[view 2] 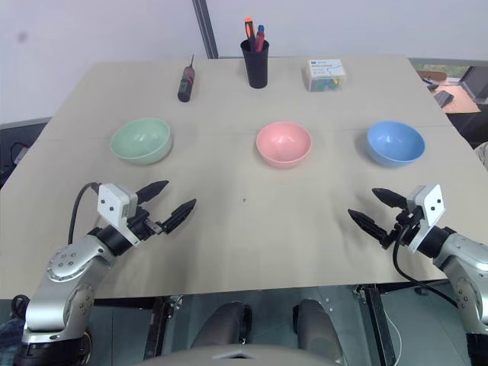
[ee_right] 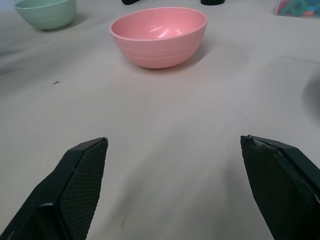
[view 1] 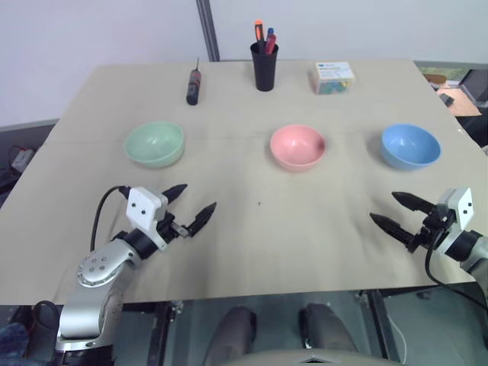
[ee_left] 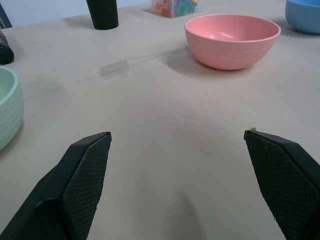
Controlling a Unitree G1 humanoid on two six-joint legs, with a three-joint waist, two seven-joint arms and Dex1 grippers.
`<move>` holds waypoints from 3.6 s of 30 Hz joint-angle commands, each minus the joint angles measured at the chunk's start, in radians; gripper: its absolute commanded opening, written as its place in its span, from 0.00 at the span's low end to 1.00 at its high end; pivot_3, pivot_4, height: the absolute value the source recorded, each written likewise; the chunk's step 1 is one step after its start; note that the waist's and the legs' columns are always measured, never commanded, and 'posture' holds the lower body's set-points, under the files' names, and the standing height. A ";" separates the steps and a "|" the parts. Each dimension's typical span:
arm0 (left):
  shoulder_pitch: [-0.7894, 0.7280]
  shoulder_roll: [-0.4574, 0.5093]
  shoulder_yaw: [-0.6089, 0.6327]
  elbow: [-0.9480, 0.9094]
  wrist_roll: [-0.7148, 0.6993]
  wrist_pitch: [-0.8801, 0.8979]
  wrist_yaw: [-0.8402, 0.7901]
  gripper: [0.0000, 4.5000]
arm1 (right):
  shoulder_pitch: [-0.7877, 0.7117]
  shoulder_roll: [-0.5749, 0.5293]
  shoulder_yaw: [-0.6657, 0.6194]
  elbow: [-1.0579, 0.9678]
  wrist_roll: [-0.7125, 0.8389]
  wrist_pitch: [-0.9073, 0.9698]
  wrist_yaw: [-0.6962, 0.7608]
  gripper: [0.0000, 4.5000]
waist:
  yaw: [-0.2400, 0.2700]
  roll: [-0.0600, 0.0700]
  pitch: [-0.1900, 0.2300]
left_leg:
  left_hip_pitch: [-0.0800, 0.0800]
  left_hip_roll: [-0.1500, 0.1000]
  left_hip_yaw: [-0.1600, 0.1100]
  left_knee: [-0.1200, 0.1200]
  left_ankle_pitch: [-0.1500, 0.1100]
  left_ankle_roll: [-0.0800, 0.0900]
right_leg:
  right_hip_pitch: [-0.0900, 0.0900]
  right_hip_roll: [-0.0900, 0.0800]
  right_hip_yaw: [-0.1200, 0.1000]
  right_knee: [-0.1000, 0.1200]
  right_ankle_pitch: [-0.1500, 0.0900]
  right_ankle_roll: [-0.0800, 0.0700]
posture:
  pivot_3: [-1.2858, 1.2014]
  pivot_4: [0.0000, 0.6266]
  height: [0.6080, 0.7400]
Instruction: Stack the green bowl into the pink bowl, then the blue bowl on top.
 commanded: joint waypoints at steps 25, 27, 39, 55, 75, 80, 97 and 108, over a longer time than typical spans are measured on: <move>-0.029 -0.002 -0.001 -0.035 -0.058 -0.017 -0.055 1.00 | -0.027 -0.017 0.023 -0.059 -0.021 -0.007 0.007 0.99 | 0.001 -0.001 0.001 | 0.000 0.000 0.000 0.000 0.000 0.000 | 0.000 0.000 0.000 0.000 0.000 0.000 | 0.52 0.24 1.00; -0.031 -0.005 0.003 -0.037 -0.077 -0.010 -0.057 1.00 | -0.064 -0.023 0.045 -0.061 -0.046 0.000 -0.010 0.99 | -0.001 -0.001 0.001 | 0.000 0.000 0.000 0.000 0.000 0.000 | 0.000 0.000 0.000 0.000 0.000 0.000 | 0.52 0.24 1.00; -0.064 -0.026 0.025 -0.076 -0.221 0.040 -0.048 1.00 | -0.512 -0.046 0.327 0.060 -0.246 0.043 0.004 0.99 | -0.008 -0.001 0.004 | 0.000 0.000 0.000 0.000 0.000 0.000 | 0.000 0.000 -0.001 0.000 0.000 0.000 | 0.52 0.24 1.00; -0.031 -0.068 -0.010 -0.139 -0.204 -0.029 -0.029 1.00 | -0.991 0.133 0.656 0.547 -0.506 -0.024 0.149 0.99 | -0.013 -0.003 0.009 | -0.005 0.000 0.000 0.000 0.002 -0.004 | -0.006 -0.004 -0.001 0.000 0.000 0.000 | 0.52 0.24 1.00; -0.066 -0.103 -0.068 -0.114 -0.127 -0.078 -0.012 1.00 | -1.162 0.279 0.740 0.892 -0.708 -0.234 0.181 0.41 | -0.013 -0.003 0.009 | -0.005 0.000 0.000 0.000 0.003 -0.005 | -0.007 -0.004 -0.001 0.000 0.000 0.000 | 0.52 0.24 1.00; -0.065 -0.100 -0.072 -0.107 -0.121 -0.081 -0.014 1.00 | -1.143 0.257 0.731 0.842 -0.714 -0.257 0.196 0.03 | -0.012 -0.003 0.009 | -0.005 0.000 0.000 0.000 0.003 -0.005 | -0.007 -0.004 -0.001 0.000 0.000 0.000 | 0.52 0.24 1.00; -0.129 -0.067 -0.094 -0.035 -0.097 -0.102 -0.057 1.00 | -0.771 0.007 0.766 0.079 -0.725 -0.124 0.354 0.03 | -0.010 -0.003 0.010 | -0.006 0.000 -0.002 0.000 0.002 -0.003 | -0.007 -0.005 -0.002 0.000 0.000 0.000 | 0.52 0.24 1.00; -0.208 -0.065 -0.116 0.051 -0.050 -0.115 -0.066 1.00 | -0.732 0.039 0.764 -0.045 -0.708 0.008 0.325 0.51 | -0.005 -0.003 0.010 | -0.005 -0.001 -0.004 0.000 0.003 -0.005 | -0.006 -0.005 -0.005 -0.001 0.000 0.000 | 0.52 0.24 1.00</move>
